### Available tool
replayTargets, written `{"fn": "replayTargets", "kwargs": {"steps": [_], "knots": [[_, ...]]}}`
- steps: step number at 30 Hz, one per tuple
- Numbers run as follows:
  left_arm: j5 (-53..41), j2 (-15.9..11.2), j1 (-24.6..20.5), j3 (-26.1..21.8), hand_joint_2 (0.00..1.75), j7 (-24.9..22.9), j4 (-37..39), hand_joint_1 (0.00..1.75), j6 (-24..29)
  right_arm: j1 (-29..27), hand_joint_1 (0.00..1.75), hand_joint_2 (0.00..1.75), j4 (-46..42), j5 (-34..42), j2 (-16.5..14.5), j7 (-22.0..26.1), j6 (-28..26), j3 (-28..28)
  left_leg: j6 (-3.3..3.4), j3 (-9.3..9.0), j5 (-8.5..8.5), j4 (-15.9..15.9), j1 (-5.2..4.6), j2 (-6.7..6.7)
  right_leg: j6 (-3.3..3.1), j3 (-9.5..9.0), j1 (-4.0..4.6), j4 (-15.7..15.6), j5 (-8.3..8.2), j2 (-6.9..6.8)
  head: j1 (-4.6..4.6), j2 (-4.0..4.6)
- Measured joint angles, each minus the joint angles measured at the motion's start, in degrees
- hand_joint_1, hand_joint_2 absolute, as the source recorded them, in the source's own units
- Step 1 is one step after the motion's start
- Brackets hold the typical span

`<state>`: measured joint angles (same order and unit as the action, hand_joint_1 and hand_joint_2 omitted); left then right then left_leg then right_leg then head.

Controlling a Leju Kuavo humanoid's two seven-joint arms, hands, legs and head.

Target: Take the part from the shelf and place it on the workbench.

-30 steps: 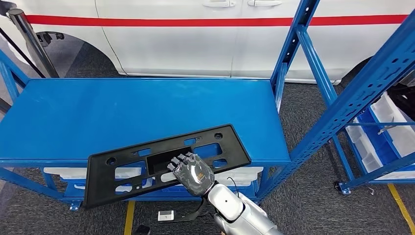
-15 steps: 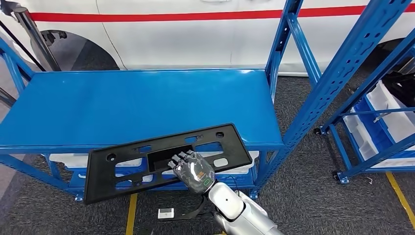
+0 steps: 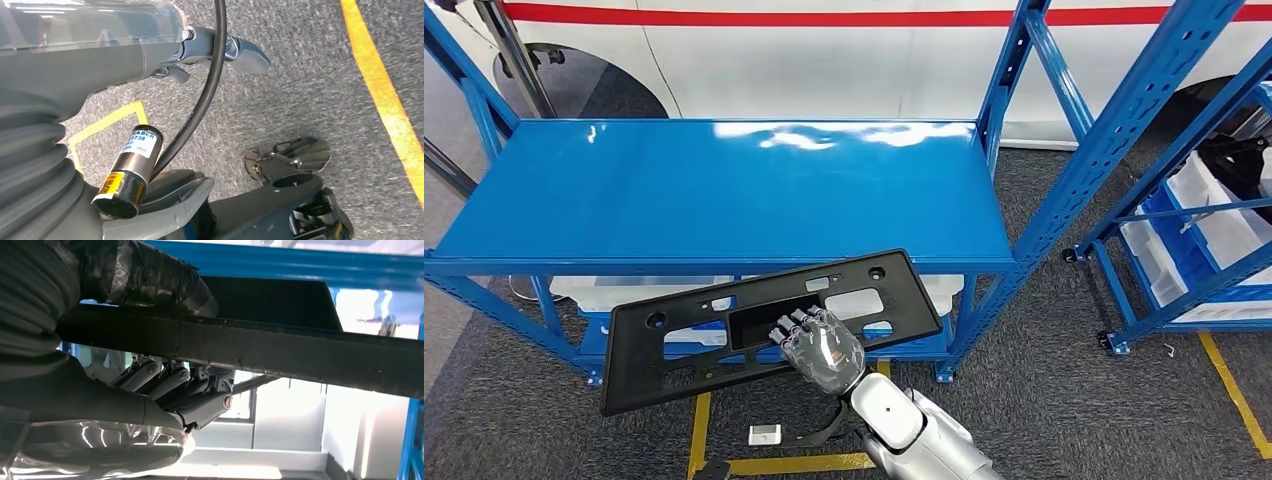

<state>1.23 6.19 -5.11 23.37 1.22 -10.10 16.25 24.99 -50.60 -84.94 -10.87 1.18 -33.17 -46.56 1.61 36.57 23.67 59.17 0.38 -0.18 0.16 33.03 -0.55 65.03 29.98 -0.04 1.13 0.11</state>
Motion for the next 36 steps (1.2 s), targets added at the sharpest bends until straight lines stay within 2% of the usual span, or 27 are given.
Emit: {"fn": "replayTargets", "kwargs": {"steps": [1,2,4,5,6,7,9,10,11,12,13,14,16,17,18,20,21,22,24,25,26,27,28,30,32,34,36], "knots": [[0.0,0.0,0.0,0.0,1.75,0.0,0.0,0.00,0.0,0.0,1.73,1.75,-0.3,0.0,0.0,0.0,0.0,0.1,-0.27,0.26,-0.43,0.0,-0.02,0.00,-0.40,-2.12,0.26,-3.3,-0.09,0.00,-0.01,0.00],[0.0,0.0,0.0,0.0,1.75,0.0,0.0,0.00,0.0,0.0,1.73,1.75,-0.5,0.0,0.0,0.0,0.0,0.2,-0.61,0.40,-0.86,-0.1,0.04,-0.02,-0.69,-3.25,0.51,-5.3,0.12,0.02,0.00,0.00],[0.0,0.0,0.0,0.0,1.75,0.1,0.0,0.00,-0.1,0.0,1.73,1.75,-0.7,0.0,0.0,0.0,0.0,0.3,-1.39,0.55,-1.69,-0.4,0.16,-0.04,-0.99,-3.16,0.65,-6.3,-0.48,0.02,0.01,0.00],[0.0,0.0,0.1,0.0,1.75,0.1,0.0,0.00,-0.1,0.1,1.73,1.75,-0.8,0.0,0.0,0.0,0.0,0.4,-1.74,0.73,-1.51,-0.3,0.23,0.00,-1.26,-2.89,0.56,-6.6,-1.04,-0.05,0.00,0.00],[0.0,0.0,0.1,0.0,1.75,0.1,0.0,0.00,-0.1,0.0,1.73,1.75,-0.8,0.0,-0.1,0.0,0.0,0.4,-2.05,1.12,-0.39,0.4,0.25,0.03,-1.66,-2.49,0.38,-6.8,-1.69,-0.14,-0.03,0.00],[0.0,-0.1,0.2,0.0,1.75,0.1,0.0,0.00,-0.1,0.0,1.73,1.75,-0.8,0.0,-0.1,0.0,0.0,0.4,-2.34,1.73,1.69,2.1,0.29,0.08,-2.01,-1.99,0.19,-7.1,-2.38,-0.24,-0.05,0.00],[0.0,-0.1,0.2,0.0,1.75,0.0,0.0,0.00,-0.1,0.0,1.73,1.75,-0.9,0.0,-0.1,0.0,0.1,0.5,-2.87,3.40,7.31,8.5,0.45,0.09,-2.41,-0.54,0.18,-7.1,-3.58,-0.35,-0.10,0.00],[0.0,-0.1,0.2,0.0,1.75,0.0,0.0,0.00,-0.1,-0.1,1.73,1.75,-0.9,0.0,-0.1,0.0,0.1,0.5,-3.11,4.06,9.14,12.0,0.50,0.09,-2.39,0.27,0.19,-7.0,-4.15,-0.40,-0.10,0.00],[0.0,-0.2,0.2,0.0,1.75,0.0,0.0,0.00,-0.1,-0.2,1.73,1.75,-0.9,0.0,-0.1,0.0,0.1,0.5,-3.33,4.20,9.66,14.5,0.56,0.09,-2.33,1.14,0.18,-6.8,-4.68,-0.44,-0.10,0.00],[0.0,-0.2,0.2,0.0,1.75,0.0,0.0,0.00,-0.1,-0.3,1.73,1.75,-0.9,0.0,-0.1,0.0,0.2,0.6,-3.49,3.56,8.89,15.4,0.65,0.08,-2.22,2.01,0.15,-6.6,-5.18,-0.48,-0.10,0.00],[0.0,-0.2,0.2,0.0,1.75,0.0,0.0,0.00,-0.1,-0.4,1.73,1.75,-1.0,0.0,-0.1,0.0,0.2,0.6,-3.60,1.94,7.32,14.2,0.77,0.07,-2.05,2.86,0.09,-6.3,-5.60,-0.49,-0.10,0.00],[0.0,-0.2,0.1,0.0,1.75,0.0,0.0,0.00,-0.1,-0.4,1.73,1.75,-1.0,0.0,-0.1,0.0,0.3,0.6,-3.68,-0.62,5.83,11.1,0.90,0.06,-1.81,3.65,0.02,-5.9,-5.97,-0.49,-0.11,0.00],[0.0,-0.3,0.0,0.0,1.75,0.0,0.0,0.00,-0.1,-0.5,1.73,1.75,-1.4,0.0,-0.1,0.0,0.6,0.8,-3.45,-6.11,5.57,3.4,0.79,0.16,-1.19,4.91,0.07,-5.1,-6.58,-0.48,-0.10,0.00],[0.0,-0.3,0.0,0.0,1.75,0.0,0.0,0.00,-0.1,-0.5,1.73,1.75,-1.6,0.0,-0.1,0.0,0.7,0.8,-3.14,-7.66,6.15,0.7,0.66,0.24,-0.86,5.21,0.13,-4.8,-6.91,-0.50,-0.09,0.00],[-0.1,-0.3,0.0,0.0,1.75,0.0,0.0,0.00,-0.1,-0.5,1.73,1.75,-1.8,0.0,-0.1,0.0,0.9,0.9,-2.72,-8.22,6.70,-0.6,0.47,0.32,-0.52,5.35,0.19,-4.8,-7.30,-0.52,-0.07,0.00],[0.0,-0.3,0.1,0.0,1.75,0.0,0.0,0.00,-0.1,-0.6,1.73,1.75,-2.1,0.0,-0.1,0.1,1.4,1.1,-1.69,-7.61,6.09,-0.9,0.48,0.26,0.17,5.48,0.18,-4.9,-7.87,-0.51,-0.04,0.00],[0.0,-0.3,0.1,0.0,1.75,0.0,0.0,0.00,-0.1,-0.6,1.73,1.75,-2.2,0.0,-0.1,0.2,1.6,1.2,-1.11,-7.25,5.53,-1.0,0.54,0.17,0.46,5.83,0.11,-4.5,-7.14,-0.42,-0.04,0.00],[0.0,-0.4,0.1,0.0,1.75,0.0,0.0,0.00,-0.1,-0.7,1.73,1.75,-2.3,0.0,-0.1,0.3,1.8,1.3,-0.53,-6.74,4.86,-1.2,0.64,0.06,0.68,6.45,0.06,-3.1,-5.31,-0.30,-0.04,0.00],[0.0,-0.4,0.0,0.0,1.75,0.0,0.0,0.00,-0.1,-0.8,1.73,1.75,-2.5,0.0,-0.1,0.4,2.1,1.5,0.19,-5.42,3.62,-1.2,0.64,-0.06,0.94,8.27,-0.07,2.8,0.32,-0.11,-0.04,0.00],[0.0,-0.4,0.0,0.0,1.75,0.0,0.0,0.00,-0.1,-0.9,1.73,1.75,-2.6,0.0,-0.1,0.4,2.1,1.6,0.30,-4.67,3.07,-1.1,0.59,-0.07,1.04,9.06,-0.08,6.4,2.53,-0.07,-0.04,0.00],[-0.1,-0.4,0.1,0.0,1.75,0.0,0.0,0.00,-0.1,-1.0,1.73,1.75,-2.6,0.0,-0.1,0.4,2.2,1.6,0.29,-3.93,2.59,-1.0,0.53,-0.08,1.09,9.39,-0.10,9.2,3.43,-0.06,-0.04,0.00],[-0.1,-0.4,0.1,0.0,1.75,0.0,0.0,0.00,-0.1,-1.2,1.73,1.75,-2.6,0.0,-0.1,0.4,2.2,1.7,0.24,-3.20,2.14,-0.9,0.47,-0.09,1.05,8.90,-0.11,10.4,3.01,-0.06,-0.04,0.00],[-0.2,-0.4,0.2,0.0,1.75,0.0,0.0,0.00,-0.1,-1.3,1.73,1.75,-2.7,0.0,-0.1,0.4,2.3,1.7,0.15,-2.51,1.74,-0.7,0.42,-0.09,0.90,7.47,-0.10,9.6,1.69,-0.06,-0.04,0.00],[-0.4,-0.4,0.2,0.0,1.75,0.0,0.0,0.00,-0.1,-1.5,1.73,1.75,-3.1,0.0,-0.1,0.4,2.5,1.8,-0.11,-1.51,1.06,-0.5,0.28,-0.06,0.18,2.22,0.07,2.9,-0.68,-0.01,-0.05,0.00],[-0.5,-0.3,0.2,0.0,1.75,0.0,0.0,0.00,-0.1,-1.5,1.73,1.75,-3.6,0.0,-0.1,0.5,2.6,1.9,-0.63,-1.04,0.36,-0.4,0.16,-0.05,-0.47,-2.24,0.41,-4.1,-0.68,0.04,-0.07,0.00],[-0.5,-0.3,0.2,0.0,1.75,0.0,0.0,0.00,-0.1,-1.5,1.73,1.75,-4.0,0.0,-0.1,0.5,2.7,2.0,-1.35,-0.88,-0.43,-0.6,0.25,-0.07,-0.67,-3.31,0.73,-6.4,-0.46,0.05,-0.07,0.00],[-0.6,-0.4,0.3,0.0,1.75,0.0,0.1,0.00,-0.2,-1.6,1.73,1.75,-4.2,0.0,-0.1,0.6,2.9,2.1,-2.01,-0.47,-0.28,-0.4,0.33,-0.01,-1.12,-2.85,0.44,-6.9,-1.42,-0.12,-0.06,0.00]]}}
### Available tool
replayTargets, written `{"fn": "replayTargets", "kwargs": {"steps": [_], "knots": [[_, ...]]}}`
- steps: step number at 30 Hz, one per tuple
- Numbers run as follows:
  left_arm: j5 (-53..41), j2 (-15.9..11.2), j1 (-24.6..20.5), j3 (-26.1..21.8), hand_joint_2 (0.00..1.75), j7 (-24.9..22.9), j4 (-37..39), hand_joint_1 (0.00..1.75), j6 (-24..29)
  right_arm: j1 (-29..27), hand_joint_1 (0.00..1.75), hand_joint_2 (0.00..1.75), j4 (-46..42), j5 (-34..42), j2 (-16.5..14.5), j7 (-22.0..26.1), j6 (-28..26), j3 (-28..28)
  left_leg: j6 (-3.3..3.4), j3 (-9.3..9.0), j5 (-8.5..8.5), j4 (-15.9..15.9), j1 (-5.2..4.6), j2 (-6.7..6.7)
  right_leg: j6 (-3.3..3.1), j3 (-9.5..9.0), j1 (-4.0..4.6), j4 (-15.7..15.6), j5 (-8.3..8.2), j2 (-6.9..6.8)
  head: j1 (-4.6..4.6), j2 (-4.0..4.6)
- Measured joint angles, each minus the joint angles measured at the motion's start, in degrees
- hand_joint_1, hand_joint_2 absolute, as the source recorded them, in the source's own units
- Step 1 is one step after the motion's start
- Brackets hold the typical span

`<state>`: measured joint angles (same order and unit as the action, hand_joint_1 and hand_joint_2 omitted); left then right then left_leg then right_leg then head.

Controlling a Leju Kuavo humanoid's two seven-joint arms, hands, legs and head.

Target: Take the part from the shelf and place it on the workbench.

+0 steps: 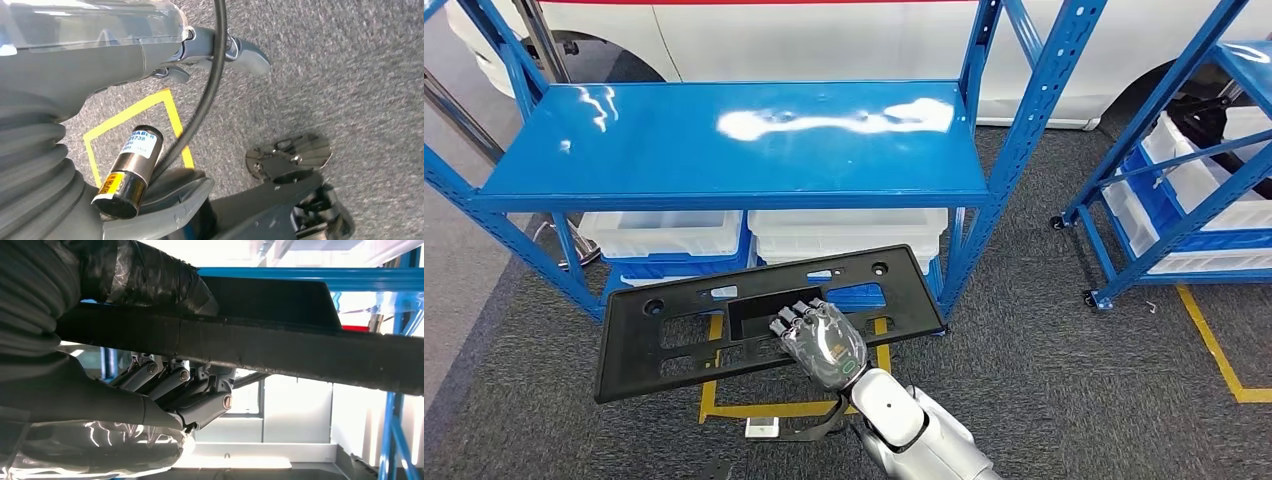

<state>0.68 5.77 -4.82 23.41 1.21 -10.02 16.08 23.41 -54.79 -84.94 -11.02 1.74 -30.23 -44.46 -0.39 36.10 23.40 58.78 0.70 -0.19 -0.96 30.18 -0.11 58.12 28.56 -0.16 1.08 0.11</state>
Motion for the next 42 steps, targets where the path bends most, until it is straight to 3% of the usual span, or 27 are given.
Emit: {"fn": "replayTargets", "kwargs": {"steps": [2,4,5,6,7,9,11,13,15,16,19,20,21,22,23,25,26,28,31,32,34,36,37,38,39,40,42], "knots": [[0.0,-0.1,0.2,0.0,1.75,0.0,0.1,0.00,0.0,-0.1,1.73,1.75,-0.4,0.0,-0.1,0.0,0.3,0.1,-0.43,1.32,3.54,3.2,0.00,0.08,-0.66,0.90,-0.38,-0.5,-1.27,-0.21,-0.06,0.00],[0.0,-0.2,0.2,0.0,1.75,0.0,0.1,0.00,0.0,-0.3,1.73,1.75,-1.0,0.0,-0.1,0.0,0.7,0.3,-0.78,3.33,8.78,10.0,0.06,0.10,-0.96,2.30,-0.26,-0.5,-2.37,-0.31,-0.13,0.00],[0.0,-0.2,0.3,0.0,1.75,0.0,0.1,0.00,0.1,-0.5,1.73,1.75,-1.2,0.0,-0.1,0.0,0.9,0.4,-0.95,3.99,10.20,13.3,0.07,0.10,-0.98,3.08,-0.22,-0.4,-2.89,-0.36,-0.13,0.00],[0.0,-0.3,0.3,0.0,1.75,0.1,0.1,0.00,0.1,-0.7,1.73,1.75,-1.3,-0.1,-0.1,0.0,1.1,0.4,-1.07,4.00,10.38,15.4,0.08,0.10,-0.95,3.88,-0.19,-0.2,-3.37,-0.41,-0.13,0.00],[0.0,-0.3,0.4,0.0,1.75,0.1,0.1,0.00,0.1,-0.9,1.73,1.75,-1.4,-0.1,-0.1,0.0,1.2,0.5,-1.13,3.09,9.33,15.5,0.09,0.10,-0.88,4.69,-0.19,0.1,-3.79,-0.45,-0.14,0.00],[0.0,-0.4,0.4,0.0,1.75,0.1,0.1,0.00,0.0,-1.1,1.73,1.75,-1.8,-0.2,-0.1,0.0,1.3,0.6,-1.06,-1.55,6.31,10.0,0.12,0.09,-0.58,6.22,-0.25,0.9,-4.47,-0.45,-0.14,0.00],[0.0,-0.4,0.3,0.0,1.75,0.1,0.1,0.00,0.0,-1.2,1.73,1.75,-2.4,-0.3,-0.1,0.0,1.4,0.9,-0.77,-6.67,6.02,2.4,-0.04,0.18,-0.03,7.27,-0.11,1.6,-5.04,-0.43,-0.13,0.00],[0.0,-0.4,0.4,0.0,1.75,0.1,0.1,0.00,-0.1,-1.2,1.73,1.75,-2.8,-0.3,-0.1,0.0,1.4,1.1,-0.30,-8.19,6.82,-0.7,-0.32,0.33,0.59,7.65,0.00,1.8,-5.81,-0.47,-0.10,0.00],[0.0,-0.5,0.5,0.1,1.75,0.1,0.1,0.00,-0.1,-1.3,1.73,1.75,-3.0,-0.4,-0.1,0.0,1.4,1.3,0.54,-7.50,6.02,-0.9,-0.19,0.24,1.26,8.01,-0.03,1.9,-6.07,-0.36,-0.06,0.00],[0.0,-0.5,0.5,0.1,1.75,0.1,0.2,0.00,-0.1,-1.4,1.73,1.75,-3.1,-0.4,0.0,0.0,1.5,1.4,1.10,-7.04,5.42,-1.0,-0.08,0.12,1.55,8.52,-0.08,2.6,-4.92,-0.23,-0.04,0.00],[-0.1,-0.5,0.4,0.1,1.75,0.0,0.2,0.00,-0.1,-1.7,1.73,1.75,-3.4,-0.5,0.1,0.0,2.0,1.9,2.16,-4.92,3.52,-1.1,0.02,-0.17,2.11,11.39,-0.24,10.8,2.71,0.06,-0.04,0.00],[-0.1,-0.5,0.5,0.1,1.75,0.0,0.2,0.00,-0.1,-1.9,1.73,1.75,-3.5,-0.5,0.1,0.0,2.2,2.0,2.20,-4.10,2.94,-1.0,-0.02,-0.18,2.22,12.21,-0.26,14.4,4.49,0.07,-0.05,0.00],[-0.1,-0.5,0.5,0.1,1.75,0.0,0.2,0.00,-0.1,-2.1,1.73,1.75,-3.6,-0.6,0.2,0.0,2.3,2.2,2.17,-3.26,2.42,-0.8,-0.06,-0.19,2.27,12.44,-0.26,16.9,4.98,0.07,-0.05,0.00],[-0.1,-0.5,0.5,0.1,1.75,0.0,0.2,0.00,-0.1,-2.3,1.73,1.75,-3.7,-0.6,0.3,0.0,2.4,2.3,2.11,-2.42,1.96,-0.6,-0.09,-0.20,2.21,11.77,-0.25,17.7,4.29,0.07,-0.05,0.00],[-0.1,-0.5,0.5,0.1,1.75,0.0,0.2,0.00,-0.1,-2.5,1.73,1.75,-3.8,-0.7,0.3,0.0,2.5,2.4,2.03,-1.63,1.54,-0.4,-0.13,-0.19,2.04,10.03,-0.23,16.4,2.85,0.07,-0.05,0.00],[-0.1,-0.5,0.5,0.1,1.75,0.0,0.2,0.00,-0.1,-2.6,1.73,1.75,-4.1,-0.9,0.4,0.0,2.7,2.6,1.74,-0.44,0.79,-0.1,-0.27,-0.15,1.32,4.20,-0.01,8.9,0.81,0.12,-0.06,0.00],[-0.1,-0.5,0.5,0.1,1.75,0.0,0.2,0.00,-0.1,-2.6,1.73,1.75,-4.4,-0.9,0.4,0.0,2.7,2.7,1.50,-0.09,0.41,0.0,-0.34,-0.15,0.99,1.53,0.15,4.9,0.84,0.14,-0.07,0.00],[-0.1,-0.5,0.5,0.1,1.75,0.0,0.2,0.00,-0.1,-2.6,1.73,1.75,-4.8,-1.0,0.4,0.0,2.7,2.8,0.82,0.20,-0.44,-0.2,-0.32,-0.17,0.55,-0.94,0.53,0.5,1.55,0.17,-0.06,0.00],[-0.2,-0.5,0.6,0.1,1.75,0.0,0.2,0.00,-0.1,-2.7,1.73,1.75,-5.0,-1.0,0.4,0.0,2.8,2.9,-0.04,0.37,-1.37,-0.5,-0.21,-0.07,0.10,-0.62,0.48,-0.3,0.58,0.10,-0.05,0.00],[-0.2,-0.6,0.6,0.1,1.75,0.0,0.3,0.00,-0.1,-2.7,1.73,1.75,-5.0,-1.1,0.4,0.0,2.9,2.9,-0.29,0.73,-0.67,0.0,-0.27,0.09,-0.20,-0.33,0.28,-0.8,-0.03,0.02,-0.08,0.00],[-0.2,-0.6,0.7,0.1,1.75,-0.1,0.3,0.00,-0.1,-2.8,1.73,1.75,-5.1,-1.1,0.3,0.0,3.1,2.9,-0.77,2.18,3.54,3.8,-0.32,0.39,-0.84,0.62,-0.07,-1.4,-1.43,-0.14,-0.13,0.00],[-0.2,-0.7,0.7,0.1,1.75,-0.1,0.3,0.00,-0.1,-3.0,1.73,1.75,-5.2,-1.1,0.3,0.0,3.3,3.0,-1.20,3.93,8.77,10.7,-0.23,0.43,-1.17,2.09,0.00,-1.3,-2.58,-0.22,-0.18,0.00],[-0.2,-0.7,0.7,0.1,1.75,-0.1,0.3,0.00,-0.1,-3.1,1.73,1.75,-5.2,-1.2,0.3,0.0,3.3,3.0,-1.39,4.39,9.95,13.8,-0.14,0.42,-1.19,2.89,0.03,-1.1,-3.04,-0.27,-0.18,0.00],[-0.2,-0.7,0.6,0.1,1.75,-0.2,0.3,0.00,-0.1,-3.3,1.73,1.75,-5.2,-1.2,0.3,0.0,3.4,3.1,-1.55,4.11,9.68,15.4,-0.04,0.41,-1.12,3.73,0.03,-0.9,-3.48,-0.33,-0.18,0.00],[-0.2,-0.7,0.6,0.1,1.75,-0.2,0.3,0.00,-0.1,-3.4,1.73,1.75,-5.2,-1.2,0.3,0.0,3.4,3.2,-1.67,3.05,8.42,15.3,0.07,0.40,-1.02,4.57,-0.01,-0.5,-3.86,-0.37,-0.18,0.00],[-0.2,-0.7,0.6,0.1,1.75,-0.2,0.3,0.00,-0.1,-3.5,1.73,1.75,-5.2,-1.2,0.3,0.0,3.4,3.3,-1.75,0.90,6.72,13.0,0.17,0.39,-0.86,5.40,-0.07,-0.1,-4.17,-0.38,-0.19,0.00],[-0.2,-0.7,0.5,0.1,1.75,-0.2,0.3,0.00,-0.1,-3.5,1.73,1.75,-5.4,-1.2,0.3,0.0,3.4,3.4,-1.66,-4.66,5.64,5.1,0.20,0.43,-0.40,6.83,-0.08,1.0,-4.68,-0.38,-0.18,0.00]]}}
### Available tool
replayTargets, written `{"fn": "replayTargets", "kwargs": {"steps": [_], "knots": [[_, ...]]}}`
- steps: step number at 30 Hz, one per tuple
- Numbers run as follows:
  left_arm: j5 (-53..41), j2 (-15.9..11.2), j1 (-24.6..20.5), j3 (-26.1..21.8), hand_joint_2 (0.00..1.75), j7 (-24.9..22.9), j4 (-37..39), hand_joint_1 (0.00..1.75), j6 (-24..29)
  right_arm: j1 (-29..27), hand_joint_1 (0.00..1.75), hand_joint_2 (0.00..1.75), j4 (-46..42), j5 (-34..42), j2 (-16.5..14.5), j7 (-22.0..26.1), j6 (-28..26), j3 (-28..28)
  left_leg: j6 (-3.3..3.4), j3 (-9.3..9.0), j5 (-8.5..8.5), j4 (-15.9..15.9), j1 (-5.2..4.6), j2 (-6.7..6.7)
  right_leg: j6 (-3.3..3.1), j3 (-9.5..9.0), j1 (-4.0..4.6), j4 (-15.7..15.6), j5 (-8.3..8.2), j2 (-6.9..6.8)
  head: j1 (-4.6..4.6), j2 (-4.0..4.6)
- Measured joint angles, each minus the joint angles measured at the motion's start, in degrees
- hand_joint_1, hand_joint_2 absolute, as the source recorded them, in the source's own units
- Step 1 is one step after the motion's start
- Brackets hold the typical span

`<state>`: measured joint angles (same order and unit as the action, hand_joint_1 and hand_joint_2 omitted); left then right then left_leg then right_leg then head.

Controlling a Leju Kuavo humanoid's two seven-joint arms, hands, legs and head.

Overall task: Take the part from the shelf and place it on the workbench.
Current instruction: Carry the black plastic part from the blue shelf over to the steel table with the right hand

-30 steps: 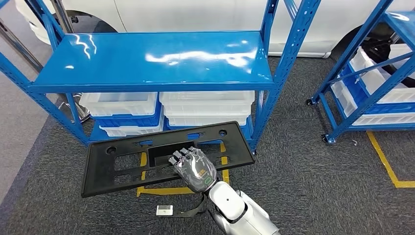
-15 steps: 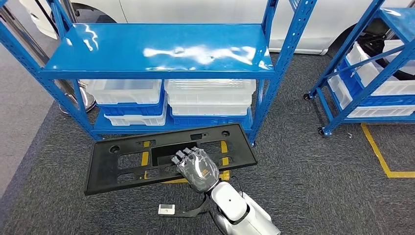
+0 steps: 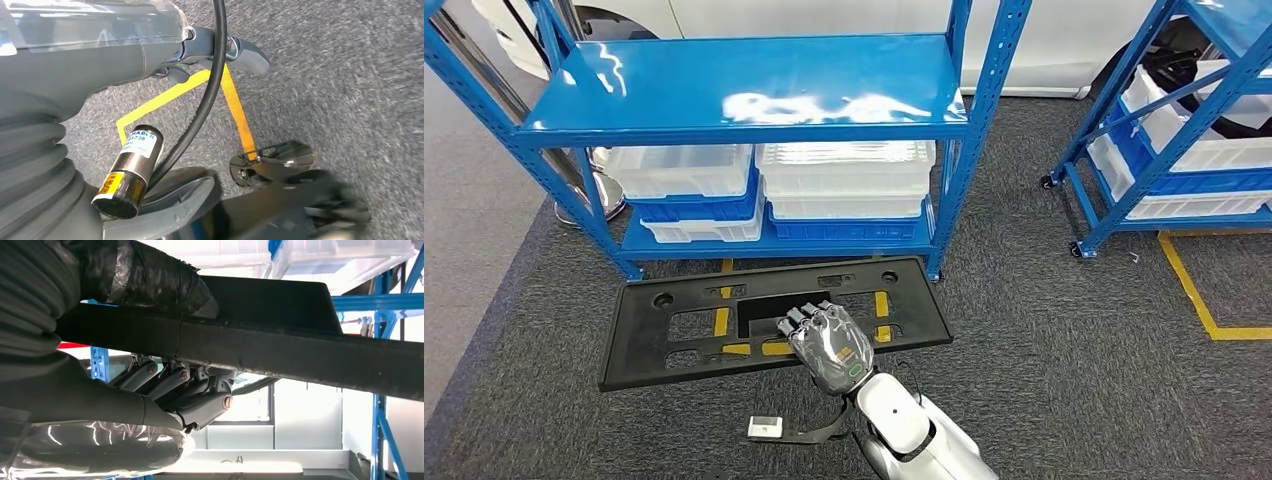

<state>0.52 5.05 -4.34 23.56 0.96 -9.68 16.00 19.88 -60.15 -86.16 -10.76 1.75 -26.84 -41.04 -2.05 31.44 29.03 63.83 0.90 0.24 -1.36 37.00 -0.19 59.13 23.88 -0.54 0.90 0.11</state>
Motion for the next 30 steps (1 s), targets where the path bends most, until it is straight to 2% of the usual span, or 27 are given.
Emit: {"fn": "replayTargets", "kwargs": {"steps": [1,2,4,5,7,9,14,17,19,20,22,23,24,25,26,27,28,29,30], "knots": [[0.0,0.0,-0.1,0.0,1.75,0.0,0.0,0.00,0.0,0.0,1.73,1.75,-0.1,0.0,0.0,0.0,0.0,0.1,0.24,-2.13,0.41,-3.4,-0.08,0.05,0.31,0.49,0.07,0.4,-0.30,-0.01,0.01,0.00],[0.0,0.0,-0.1,0.0,1.75,0.0,0.0,0.00,0.0,0.0,1.73,1.75,-0.2,0.0,0.0,0.0,0.0,0.1,0.58,-3.16,1.10,-5.3,-0.22,0.10,0.61,0.79,0.14,0.6,-0.66,-0.03,0.03,0.00],[0.0,0.0,-0.1,0.0,1.75,0.0,0.0,0.00,0.0,-0.1,1.73,1.75,-0.3,0.0,0.0,0.0,0.0,0.2,1.55,-3.07,0.91,-6.1,-0.29,0.09,1.27,1.09,0.25,0.5,-1.49,-0.02,0.04,0.00],[0.0,0.0,0.0,0.0,1.75,-0.1,0.0,0.00,0.0,-0.1,1.73,1.75,-0.4,0.0,0.0,0.0,0.0,0.3,2.06,-2.76,0.41,-6.3,-0.19,-0.04,1.61,1.33,0.22,0.7,-1.21,0.10,0.05,0.00],[0.0,0.0,0.0,0.0,1.75,-0.1,0.0,0.00,0.0,-0.3,1.73,1.75,-0.4,0.0,0.1,0.0,0.0,0.3,3.14,-1.97,-0.71,-6.5,0.09,-0.31,2.24,2.23,0.15,2.8,1.66,0.37,0.11,0.00],[0.0,0.0,-0.1,0.0,1.75,-0.1,0.0,0.00,0.0,-0.3,1.73,1.75,-0.4,0.0,0.1,0.0,0.0,0.4,3.62,-1.45,-1.18,-6.5,0.08,-0.39,2.47,2.85,0.01,4.6,4.19,0.49,0.15,0.00],[0.0,0.0,-0.1,0.0,1.75,-0.1,0.0,0.00,0.0,-0.3,1.73,1.75,-0.4,0.0,0.1,0.0,0.0,0.4,3.62,-1.41,-1.21,-6.5,0.08,-0.39,2.49,2.90,0.01,4.8,4.35,0.49,0.15,0.00],[0.0,0.0,-0.1,0.0,1.75,-0.1,0.0,0.00,0.0,-0.3,1.73,1.75,-0.4,0.0,0.1,0.0,0.0,0.4,3.65,-1.14,-1.41,-6.5,0.07,-0.40,2.57,3.31,-0.04,6.3,5.59,0.49,0.12,0.00],[0.0,0.0,0.0,0.0,1.75,-0.1,0.0,0.00,0.0,-0.4,1.73,1.75,-0.4,0.0,0.1,0.0,0.0,0.4,3.68,-0.69,-1.72,-6.4,0.05,-0.41,2.70,4.01,-0.08,8.9,7.40,0.48,0.14,0.00],[0.0,0.0,0.0,0.0,1.75,-0.1,0.0,0.00,0.0,-0.4,1.73,1.75,-0.4,0.0,0.1,0.0,0.0,0.4,3.69,-0.28,-1.99,-6.4,0.04,-0.43,2.79,4.59,-0.09,11.2,8.65,0.48,0.14,0.00],[-0.1,0.0,0.0,0.0,1.75,-0.2,0.0,0.00,0.0,-0.6,1.73,1.75,-0.4,-0.1,0.2,0.0,0.1,0.4,3.63,1.08,-2.80,-6.1,0.03,-0.49,2.94,5.09,-0.15,15.7,9.60,0.48,0.14,0.00],[-0.1,0.0,0.1,0.1,1.75,-0.2,0.0,0.00,0.1,-0.7,1.73,1.75,-0.4,-0.3,0.2,0.0,0.3,0.4,3.39,2.17,-3.43,-5.8,-0.02,-0.49,2.62,2.12,-0.05,13.0,8.85,0.53,0.13,0.00],[-0.3,0.0,0.1,0.2,1.75,-0.3,0.1,0.00,0.2,-0.8,1.73,1.75,-0.5,-0.6,0.2,0.0,0.6,0.5,2.71,3.32,-4.08,-5.5,-0.03,-0.47,1.94,-1.06,-0.01,8.6,7.29,0.41,0.13,0.00],[-0.5,0.1,0.2,0.4,1.75,-0.4,0.1,0.00,0.2,-0.8,1.73,1.75,-0.6,-0.9,0.2,-0.1,0.8,0.6,2.02,4.38,-3.87,-4.7,-0.07,-0.44,1.06,-4.06,0.01,3.4,5.77,0.33,0.11,0.00],[-0.7,0.1,0.2,0.6,1.75,-0.4,0.1,0.00,0.3,-0.8,1.73,1.75,-0.6,-1.2,0.1,-0.2,1.0,0.7,1.30,5.57,-2.78,-3.1,-0.08,-0.40,0.14,-6.61,0.05,-1.5,4.50,0.23,0.09,0.00],[-0.8,0.1,0.2,0.7,1.75,-0.5,0.1,0.00,0.3,-0.8,1.73,1.75,-0.7,-1.5,0.1,-0.3,1.1,0.8,0.73,6.67,-0.72,-0.4,-0.02,-0.38,-0.45,-6.09,-0.03,-2.2,3.82,0.06,0.07,0.00],[-0.8,0.1,0.2,0.7,1.75,-0.5,0.1,0.00,0.4,-0.9,1.73,1.75,-0.7,-1.5,0.0,-0.4,1.1,0.8,0.54,7.76,1.80,3.2,0.01,-0.38,-0.71,-5.47,-0.02,-2.2,3.44,-0.02,0.05,0.00],[-0.7,0.1,0.2,0.7,1.75,-0.5,0.1,0.00,0.5,-0.9,1.73,1.75,-0.7,-1.7,0.0,-0.4,1.1,0.8,0.33,8.72,3.56,6.9,0.06,-0.38,-0.79,-4.84,0.01,-2.1,3.10,-0.20,0.04,0.00],[-0.7,0.1,0.2,0.7,1.75,-0.4,0.1,0.00,0.6,-1.0,1.73,1.75,-0.7,-1.9,0.0,-0.5,1.2,0.8,0.13,9.20,4.01,9.7,0.11,-0.39,-0.78,-4.22,0.04,-1.9,2.80,-0.44,0.04,0.00]]}}
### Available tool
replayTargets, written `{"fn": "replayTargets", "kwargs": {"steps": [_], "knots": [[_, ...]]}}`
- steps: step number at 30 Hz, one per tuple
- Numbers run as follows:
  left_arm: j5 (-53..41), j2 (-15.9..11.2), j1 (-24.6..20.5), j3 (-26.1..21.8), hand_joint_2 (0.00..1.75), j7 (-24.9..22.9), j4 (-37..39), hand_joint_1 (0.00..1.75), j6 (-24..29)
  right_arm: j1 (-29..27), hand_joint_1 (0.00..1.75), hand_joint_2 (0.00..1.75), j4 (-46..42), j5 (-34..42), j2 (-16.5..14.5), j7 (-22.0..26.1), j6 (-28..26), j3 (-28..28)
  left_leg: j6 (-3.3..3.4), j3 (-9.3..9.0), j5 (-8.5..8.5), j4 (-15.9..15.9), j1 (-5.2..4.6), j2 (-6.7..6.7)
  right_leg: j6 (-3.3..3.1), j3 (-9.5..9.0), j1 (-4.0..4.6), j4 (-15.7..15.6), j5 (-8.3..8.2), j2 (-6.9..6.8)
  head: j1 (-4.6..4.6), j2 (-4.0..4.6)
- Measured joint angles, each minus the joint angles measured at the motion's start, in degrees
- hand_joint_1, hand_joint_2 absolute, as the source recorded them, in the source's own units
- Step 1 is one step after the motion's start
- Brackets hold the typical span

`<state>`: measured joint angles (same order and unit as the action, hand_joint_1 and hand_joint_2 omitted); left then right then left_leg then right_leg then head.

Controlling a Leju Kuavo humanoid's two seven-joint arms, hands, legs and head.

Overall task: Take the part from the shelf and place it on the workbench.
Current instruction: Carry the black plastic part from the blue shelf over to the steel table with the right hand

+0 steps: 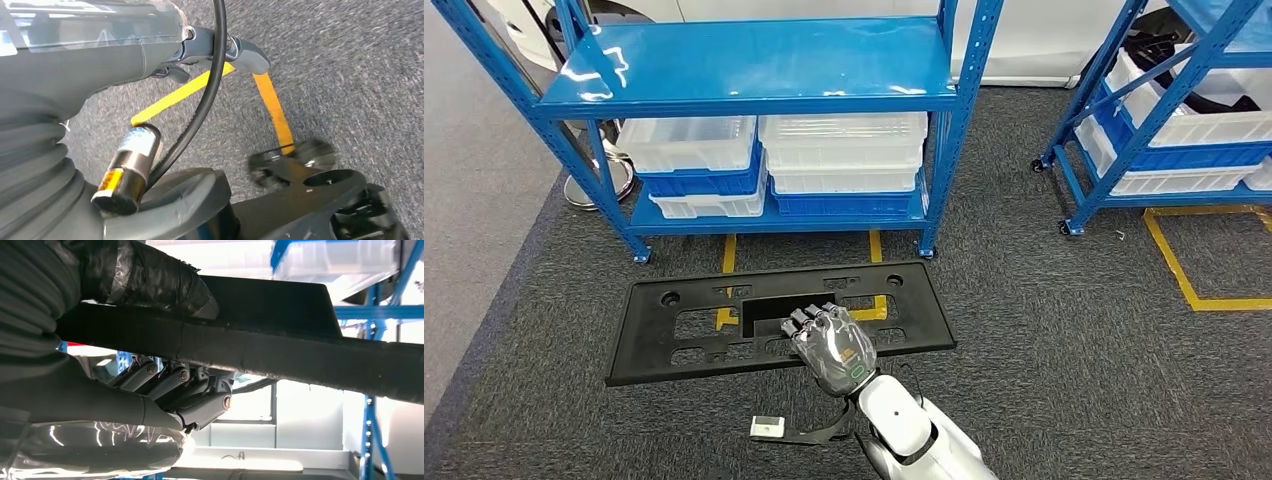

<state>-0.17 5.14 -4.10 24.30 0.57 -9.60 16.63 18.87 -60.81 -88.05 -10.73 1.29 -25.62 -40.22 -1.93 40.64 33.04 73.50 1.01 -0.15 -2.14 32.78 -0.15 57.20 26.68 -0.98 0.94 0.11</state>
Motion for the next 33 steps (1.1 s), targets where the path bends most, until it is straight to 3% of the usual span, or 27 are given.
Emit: {"fn": "replayTargets", "kwargs": {"steps": [1,2,3,4,6,8,10,11,14,16,17,18,20,22,24,26,28,30,31,32,33], "knots": [[0.0,0.0,0.0,0.0,1.75,0.1,0.0,0.00,0.1,-0.1,1.73,1.75,0.0,-0.2,0.0,0.0,0.1,0.0,-0.19,-0.28,-0.81,1.0,0.06,-0.02,0.07,0.57,0.00,0.2,-0.27,-0.29,0.00,0.00],[0.1,0.0,0.0,0.0,1.75,0.1,0.0,0.00,0.1,-0.1,1.73,1.75,0.0,-0.3,0.0,-0.1,0.2,0.0,-0.34,-1.48,-2.46,0.1,0.15,-0.11,0.18,1.12,-0.05,0.5,-0.48,-0.57,0.00,0.00],[0.1,0.0,0.0,0.0,1.75,0.2,0.0,0.00,0.1,-0.1,1.73,1.75,0.0,-0.4,0.0,-0.1,0.3,0.0,-0.46,-3.67,-4.31,-2.9,0.25,-0.43,0.31,1.62,-0.10,0.9,-0.59,-0.88,0.00,0.00],[0.1,0.0,0.0,0.0,1.75,0.2,0.0,0.00,0.1,-0.1,1.73,1.75,0.0,-0.4,0.0,-0.2,0.3,0.1,-0.56,-6.04,-5.12,-6.6,0.27,-1.08,0.49,2.01,-0.14,1.3,-0.62,-1.20,-0.01,0.00],[0.1,-0.1,-0.2,0.0,1.75,0.2,0.0,0.00,0.1,-0.1,1.73,1.75,0.0,-0.5,0.0,-0.2,0.4,0.2,-0.31,-9.77,-4.86,-12.9,-0.07,-2.26,1.06,2.62,0.06,2.0,-0.70,-1.97,0.02,0.00],[0.1,-0.1,-0.4,0.0,1.75,0.3,0.0,0.00,0.1,-0.1,1.73,1.75,0.0,-0.5,-0.1,-0.2,0.4,0.3,0.44,-10.38,-3.96,-14.9,-0.38,-2.10,1.73,3.03,0.33,2.3,-1.05,-2.82,0.06,0.00],[0.2,-0.1,-0.2,0.0,1.75,0.2,0.0,0.00,0.2,-0.2,1.73,1.75,0.0,-0.5,-0.1,-0.2,0.4,0.4,1.49,-10.06,-4.20,-15.4,-0.11,-1.29,2.32,3.49,0.28,2.9,-0.72,-2.76,0.07,0.00],[0.3,-0.1,0.0,0.0,1.75,0.1,0.0,0.00,0.2,-0.3,1.73,1.75,0.0,-0.5,-0.2,-0.2,0.4,0.4,2.03,-9.87,-4.52,-15.5,0.02,-0.95,2.58,4.05,0.18,4.2,0.42,-2.02,0.08,0.00],[0.6,-0.1,0.0,0.0,1.75,0.1,0.0,0.00,0.2,-0.5,1.73,1.75,-0.1,-0.5,-0.2,-0.3,0.4,0.5,3.12,-9.07,-5.22,-15.5,0.01,0.13,3.09,7.75,-0.05,13.6,6.04,0.39,0.09,0.00],[0.7,-0.1,0.1,0.0,1.75,0.1,0.0,0.00,0.2,-0.8,1.73,1.75,-0.1,-0.5,-0.2,-0.3,0.5,0.5,3.33,-8.61,-5.39,-15.3,-0.07,1.06,3.04,9.02,-0.05,17.5,6.98,0.71,0.08,0.00],[0.7,-0.1,0.1,0.0,1.75,0.1,0.0,0.00,0.2,-0.9,1.73,1.75,-0.1,-0.5,-0.2,-0.3,0.5,0.5,3.35,-8.48,-5.42,-15.1,-0.11,1.59,2.87,8.32,-0.05,16.7,5.97,0.83,0.07,0.00],[0.7,-0.1,0.1,0.0,1.75,0.1,0.0,0.00,0.2,-1.0,1.73,1.75,-0.1,-0.5,-0.2,-0.3,0.5,0.5,3.34,-8.44,-5.43,-15.0,-0.16,2.16,2.58,6.60,-0.04,13.7,4.10,1.22,0.07,0.00],[0.7,0.0,0.0,0.0,1.75,0.1,0.0,0.00,0.2,-1.0,1.73,1.75,-0.1,-0.5,-0.2,-0.3,0.5,0.6,3.21,-8.30,-5.48,-14.8,-0.25,3.19,1.86,2.91,-0.04,6.8,1.21,3.24,0.07,0.00],[0.8,0.1,-0.2,0.0,1.75,0.1,0.0,0.00,0.2,-1.0,1.73,1.75,-0.1,-0.6,-0.2,-0.3,0.6,0.6,2.68,-7.75,-5.77,-14.8,-0.09,4.09,1.45,1.46,0.05,3.6,0.54,4.75,0.08,0.00],[0.8,0.1,-0.1,0.0,1.75,0.0,0.0,0.00,0.2,-1.0,1.73,1.75,-0.2,-0.6,-0.3,-0.3,0.7,0.7,1.88,-7.24,-6.20,-14.9,0.09,4.99,1.33,1.36,0.06,2.7,0.50,4.15,0.10,0.00],[0.8,0.0,0.1,0.0,1.75,0.0,0.1,0.00,0.2,-1.0,1.73,1.75,-0.3,-0.7,-0.5,-0.3,0.8,0.9,1.20,-6.56,-5.47,-14.1,-0.04,3.99,0.90,0.95,-0.26,1.4,0.25,2.91,-0.02,0.00],[0.8,0.0,0.0,0.0,1.75,0.0,0.1,0.00,0.2,-1.0,1.73,1.75,-0.4,-0.8,-0.7,-0.4,0.8,1.0,0.65,-4.39,-2.54,-9.3,-0.08,1.81,0.42,0.68,-0.45,0.8,-0.05,1.57,-0.20,0.00],[0.8,0.0,-0.1,0.0,1.75,0.0,0.1,0.00,0.2,-1.1,1.73,1.75,-0.5,-0.9,-0.8,-0.5,0.8,1.0,0.16,-1.36,0.47,-2.4,0.08,0.94,0.26,0.83,-0.37,0.9,-0.06,0.23,-0.26,0.00],[0.8,0.0,-0.1,0.1,1.75,0.0,0.1,0.00,0.2,-1.2,1.73,1.75,-0.5,-0.9,-0.8,-0.5,0.9,1.0,-0.02,-0.50,0.94,-0.4,0.15,0.80,0.24,0.97,-0.33,1.1,-0.03,-0.43,-0.26,0.00],[0.8,0.0,0.0,0.1,1.75,0.0,0.1,0.00,0.2,-1.3,1.73,1.75,-0.5,-0.9,-0.8,-0.6,0.9,1.1,-0.12,-0.66,0.35,-0.4,0.19,0.66,0.24,1.13,-0.32,1.3,-0.01,-1.03,-0.26,0.00],[0.8,0.0,0.0,0.1,1.75,0.0,0.1,0.00,0.2,-1.4,1.73,1.75,-0.5,-1.0,-0.8,-0.6,0.9,1.1,-0.15,-1.99,-1.14,-2.7,0.21,0.38,0.27,1.28,-0.31,1.5,0.03,-1.59,-0.26,0.00]]}}
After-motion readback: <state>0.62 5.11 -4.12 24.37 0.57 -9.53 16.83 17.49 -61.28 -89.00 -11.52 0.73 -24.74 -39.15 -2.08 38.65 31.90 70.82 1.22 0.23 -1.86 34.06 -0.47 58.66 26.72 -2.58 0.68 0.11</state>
